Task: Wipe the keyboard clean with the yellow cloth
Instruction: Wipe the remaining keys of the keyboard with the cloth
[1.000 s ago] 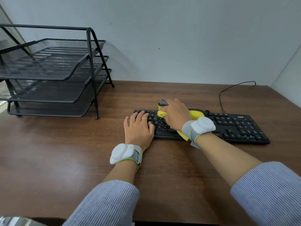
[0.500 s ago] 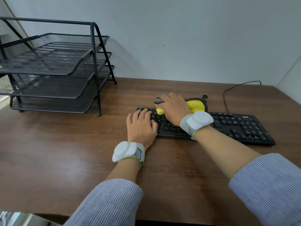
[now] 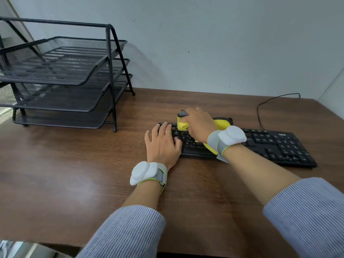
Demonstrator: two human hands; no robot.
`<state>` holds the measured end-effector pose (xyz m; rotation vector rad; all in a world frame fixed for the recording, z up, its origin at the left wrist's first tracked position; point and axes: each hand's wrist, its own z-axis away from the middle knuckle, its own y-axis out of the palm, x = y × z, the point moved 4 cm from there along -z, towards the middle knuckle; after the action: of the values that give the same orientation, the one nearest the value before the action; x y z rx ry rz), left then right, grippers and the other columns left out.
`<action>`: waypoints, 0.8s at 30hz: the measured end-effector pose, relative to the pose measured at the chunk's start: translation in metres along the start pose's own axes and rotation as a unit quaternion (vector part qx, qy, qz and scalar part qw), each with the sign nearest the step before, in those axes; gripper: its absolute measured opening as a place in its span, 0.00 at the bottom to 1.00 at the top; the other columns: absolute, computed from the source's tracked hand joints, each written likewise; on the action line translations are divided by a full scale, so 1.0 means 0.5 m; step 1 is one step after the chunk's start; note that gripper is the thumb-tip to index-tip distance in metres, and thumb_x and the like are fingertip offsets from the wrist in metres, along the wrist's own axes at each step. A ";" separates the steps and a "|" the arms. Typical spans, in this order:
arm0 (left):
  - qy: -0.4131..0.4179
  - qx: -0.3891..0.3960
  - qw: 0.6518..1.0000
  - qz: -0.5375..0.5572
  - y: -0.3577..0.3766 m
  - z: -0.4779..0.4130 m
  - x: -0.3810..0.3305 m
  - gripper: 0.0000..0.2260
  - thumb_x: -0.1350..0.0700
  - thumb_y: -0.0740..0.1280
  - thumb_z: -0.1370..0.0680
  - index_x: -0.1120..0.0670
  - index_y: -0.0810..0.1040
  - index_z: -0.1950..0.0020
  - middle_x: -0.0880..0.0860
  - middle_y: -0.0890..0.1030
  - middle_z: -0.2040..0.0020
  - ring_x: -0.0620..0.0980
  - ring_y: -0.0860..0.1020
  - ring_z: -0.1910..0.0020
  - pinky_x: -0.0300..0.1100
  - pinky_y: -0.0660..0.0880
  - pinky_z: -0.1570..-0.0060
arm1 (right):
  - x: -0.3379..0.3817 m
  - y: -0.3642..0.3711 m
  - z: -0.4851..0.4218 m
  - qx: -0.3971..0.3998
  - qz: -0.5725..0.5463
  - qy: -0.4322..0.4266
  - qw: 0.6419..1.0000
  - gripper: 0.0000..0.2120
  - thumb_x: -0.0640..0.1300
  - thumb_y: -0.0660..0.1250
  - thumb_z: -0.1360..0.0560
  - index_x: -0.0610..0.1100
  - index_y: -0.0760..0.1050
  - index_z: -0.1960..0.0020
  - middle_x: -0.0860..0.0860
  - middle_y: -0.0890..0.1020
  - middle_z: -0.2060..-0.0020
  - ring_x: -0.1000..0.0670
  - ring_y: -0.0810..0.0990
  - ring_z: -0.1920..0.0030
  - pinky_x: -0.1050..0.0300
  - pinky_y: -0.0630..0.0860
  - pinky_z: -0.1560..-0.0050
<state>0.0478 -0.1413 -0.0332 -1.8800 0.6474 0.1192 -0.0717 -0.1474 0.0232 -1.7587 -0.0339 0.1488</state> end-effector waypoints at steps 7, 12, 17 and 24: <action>-0.012 0.030 0.999 0.001 0.000 -0.002 0.001 0.24 0.49 0.55 0.23 0.56 0.65 0.28 0.51 0.64 0.26 0.50 0.56 0.26 0.57 0.51 0.30 | 0.023 -0.011 -0.016 -0.017 0.056 -0.026 0.998 0.18 0.34 0.61 0.27 0.48 0.75 0.40 0.46 0.71 0.40 0.41 0.66 0.40 0.48 0.66 0.46; -0.012 0.027 1.000 0.003 -0.001 -0.004 0.000 0.23 0.50 0.56 0.23 0.56 0.66 0.29 0.50 0.65 0.27 0.50 0.56 0.26 0.57 0.52 0.31 | 0.034 -0.011 -0.015 -0.002 0.076 -0.100 0.992 0.18 0.35 0.62 0.27 0.51 0.76 0.41 0.47 0.71 0.40 0.41 0.67 0.40 0.48 0.67 0.46; -0.011 0.033 0.999 0.001 -0.001 -0.003 0.000 0.24 0.49 0.56 0.23 0.56 0.65 0.29 0.51 0.64 0.26 0.50 0.56 0.26 0.57 0.52 0.30 | 0.037 -0.009 -0.024 -0.012 0.071 -0.042 0.996 0.17 0.35 0.63 0.27 0.48 0.76 0.41 0.46 0.71 0.41 0.41 0.66 0.40 0.48 0.67 0.46; -0.011 0.034 0.999 0.003 -0.002 -0.003 0.000 0.24 0.49 0.56 0.23 0.56 0.65 0.29 0.51 0.64 0.26 0.49 0.56 0.26 0.57 0.52 0.30 | 0.023 -0.016 -0.024 -0.002 0.059 -0.036 0.998 0.17 0.34 0.62 0.27 0.48 0.76 0.42 0.45 0.73 0.44 0.41 0.68 0.41 0.49 0.67 0.48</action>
<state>0.0480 -0.1420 -0.0316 -1.8102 0.6335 0.1208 -0.0587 -0.1562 0.0324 -1.7590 0.0167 0.2988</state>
